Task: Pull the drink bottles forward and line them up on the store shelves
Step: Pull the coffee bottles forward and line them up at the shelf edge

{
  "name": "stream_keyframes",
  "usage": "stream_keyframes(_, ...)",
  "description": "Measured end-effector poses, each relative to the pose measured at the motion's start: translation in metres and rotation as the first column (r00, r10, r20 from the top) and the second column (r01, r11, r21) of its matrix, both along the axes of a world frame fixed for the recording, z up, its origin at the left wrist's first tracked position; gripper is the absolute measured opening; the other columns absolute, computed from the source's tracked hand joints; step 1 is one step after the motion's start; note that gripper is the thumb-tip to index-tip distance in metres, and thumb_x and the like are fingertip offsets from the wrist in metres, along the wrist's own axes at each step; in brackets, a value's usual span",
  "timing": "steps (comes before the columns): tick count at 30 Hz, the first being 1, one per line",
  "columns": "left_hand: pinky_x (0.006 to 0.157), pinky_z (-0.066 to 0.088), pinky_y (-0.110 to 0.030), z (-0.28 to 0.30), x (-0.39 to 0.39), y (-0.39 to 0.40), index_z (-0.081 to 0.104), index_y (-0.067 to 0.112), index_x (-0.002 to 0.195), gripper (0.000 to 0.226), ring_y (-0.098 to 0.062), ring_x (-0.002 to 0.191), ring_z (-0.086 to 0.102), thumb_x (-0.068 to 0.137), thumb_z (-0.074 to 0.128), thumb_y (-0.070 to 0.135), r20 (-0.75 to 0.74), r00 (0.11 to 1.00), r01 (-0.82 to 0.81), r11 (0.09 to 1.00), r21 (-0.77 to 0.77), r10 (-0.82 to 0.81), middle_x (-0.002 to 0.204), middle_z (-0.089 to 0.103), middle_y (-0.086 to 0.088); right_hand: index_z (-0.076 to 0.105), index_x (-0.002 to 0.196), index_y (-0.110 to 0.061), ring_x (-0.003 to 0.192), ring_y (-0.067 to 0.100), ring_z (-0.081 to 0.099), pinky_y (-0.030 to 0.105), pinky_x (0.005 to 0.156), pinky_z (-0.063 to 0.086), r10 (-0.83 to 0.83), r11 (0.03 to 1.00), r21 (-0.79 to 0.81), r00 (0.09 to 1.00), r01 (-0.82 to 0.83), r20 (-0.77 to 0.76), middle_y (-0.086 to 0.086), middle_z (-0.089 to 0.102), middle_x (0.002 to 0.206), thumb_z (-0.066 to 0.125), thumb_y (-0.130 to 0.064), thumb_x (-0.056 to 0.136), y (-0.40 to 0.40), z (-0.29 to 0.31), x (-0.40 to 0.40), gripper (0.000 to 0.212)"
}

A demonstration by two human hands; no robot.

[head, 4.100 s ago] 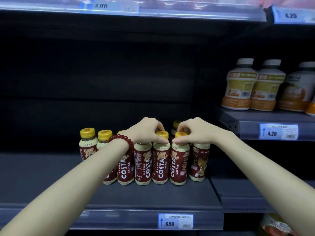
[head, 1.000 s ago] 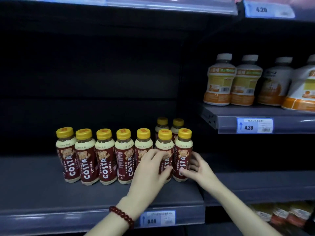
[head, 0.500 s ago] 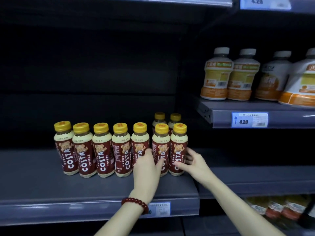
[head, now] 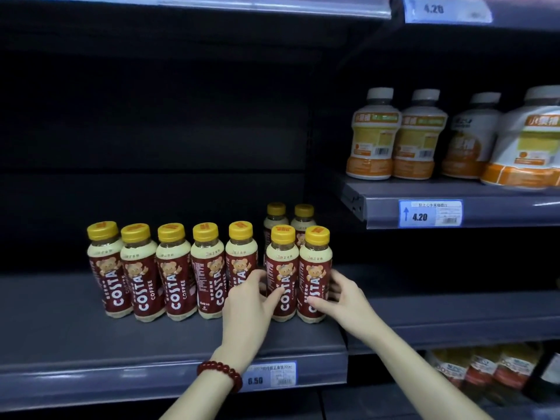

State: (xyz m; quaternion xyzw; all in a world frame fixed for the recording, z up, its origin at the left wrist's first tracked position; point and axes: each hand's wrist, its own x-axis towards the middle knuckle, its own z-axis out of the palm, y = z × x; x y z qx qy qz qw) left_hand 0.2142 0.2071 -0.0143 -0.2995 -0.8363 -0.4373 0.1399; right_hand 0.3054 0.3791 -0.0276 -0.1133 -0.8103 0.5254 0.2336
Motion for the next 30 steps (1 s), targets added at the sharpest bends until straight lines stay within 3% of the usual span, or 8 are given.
stream_keyframes(5,0.070,0.058,-0.035,0.001,0.005,0.009,0.052,0.024,0.120,0.050,-0.016,0.077,0.069,0.079,0.070,0.044,0.033,0.998,0.046,0.999,-0.026,-0.045,0.097,0.069,0.004,0.056,0.107,-0.041,0.099,-0.001,0.066,0.018,0.087,0.050,0.008,1.000,-0.011,1.000,-0.008,-0.011,-0.015,0.069,0.107,0.077,-0.013,0.078,0.000,0.001,-0.001,0.045)
stream_keyframes(9,0.044,0.057,-0.037,0.001,0.009,0.016,0.044,0.016,0.110,0.040,-0.018,0.044,0.066,0.083,0.070,0.030,0.246,0.960,0.121,0.991,0.062,-0.133,0.072,0.068,-0.008,0.055,0.113,-0.039,0.103,0.001,0.065,0.020,0.091,0.050,0.017,1.000,-0.009,1.000,-0.017,-0.005,-0.013,0.068,0.112,0.077,-0.015,0.079,-0.001,0.001,0.000,0.047)
stream_keyframes(15,0.038,0.052,-0.028,0.005,0.013,0.002,0.045,0.020,0.115,0.044,-0.015,0.038,0.062,0.082,0.072,0.031,0.253,0.945,0.200,0.979,0.049,-0.206,0.065,0.068,-0.007,0.055,0.110,-0.041,0.101,-0.002,0.066,0.017,0.086,0.052,0.028,0.999,0.036,0.999,-0.029,0.022,-0.017,0.070,0.107,0.078,-0.016,0.078,-0.006,0.007,0.014,0.047)
stream_keyframes(17,0.037,0.050,-0.025,0.004,0.018,-0.005,0.045,0.023,0.117,0.046,-0.015,0.039,0.062,0.080,0.073,0.032,0.249,0.943,0.217,0.975,0.054,-0.223,0.069,0.069,-0.003,0.055,0.110,-0.041,0.101,-0.001,0.066,0.018,0.087,0.052,0.039,0.998,0.043,0.999,-0.040,0.023,-0.017,0.070,0.107,0.078,-0.015,0.078,-0.010,0.007,0.023,0.047)
stream_keyframes(20,0.038,0.047,-0.020,0.004,0.027,-0.015,0.046,0.027,0.116,0.047,-0.015,0.042,0.063,0.079,0.074,0.032,0.227,0.944,0.229,0.971,0.068,-0.238,0.081,0.062,0.017,0.055,0.112,-0.040,0.102,-0.001,0.066,0.017,0.087,0.052,0.042,0.998,0.051,0.999,-0.044,0.029,-0.016,0.070,0.108,0.078,-0.017,0.078,-0.016,0.007,0.037,0.048)
stream_keyframes(23,0.044,0.054,-0.025,0.002,0.035,-0.023,0.042,0.036,0.107,0.046,-0.014,0.043,0.064,0.076,0.076,0.034,0.204,0.948,0.238,0.969,0.063,-0.245,0.083,0.052,0.029,0.054,0.114,-0.042,0.104,-0.002,0.065,0.015,0.087,0.051,0.034,0.998,0.060,0.999,-0.035,0.031,-0.020,0.070,0.108,0.078,-0.019,0.078,-0.022,0.003,0.046,0.049)
stream_keyframes(27,0.053,0.058,-0.028,-0.003,0.037,-0.025,0.046,0.036,0.111,0.051,-0.009,0.047,0.064,0.072,0.078,0.039,0.190,0.957,0.211,0.975,0.070,-0.220,0.092,0.054,0.031,0.053,0.114,-0.042,0.106,-0.002,0.064,0.016,0.090,0.051,0.015,0.998,0.057,1.000,-0.016,0.011,-0.021,0.069,0.108,0.076,-0.018,0.079,-0.027,0.000,0.049,0.048)
stream_keyframes(30,0.056,0.059,-0.027,-0.006,0.038,-0.025,0.048,0.032,0.120,0.059,-0.007,0.055,0.066,0.070,0.078,0.041,0.197,0.956,0.198,0.975,0.104,-0.215,0.101,0.061,0.022,0.052,0.117,-0.039,0.108,-0.004,0.062,0.020,0.097,0.049,0.032,0.999,0.019,0.999,-0.032,0.039,-0.019,0.067,0.114,0.077,-0.017,0.079,-0.029,0.000,0.051,0.051)
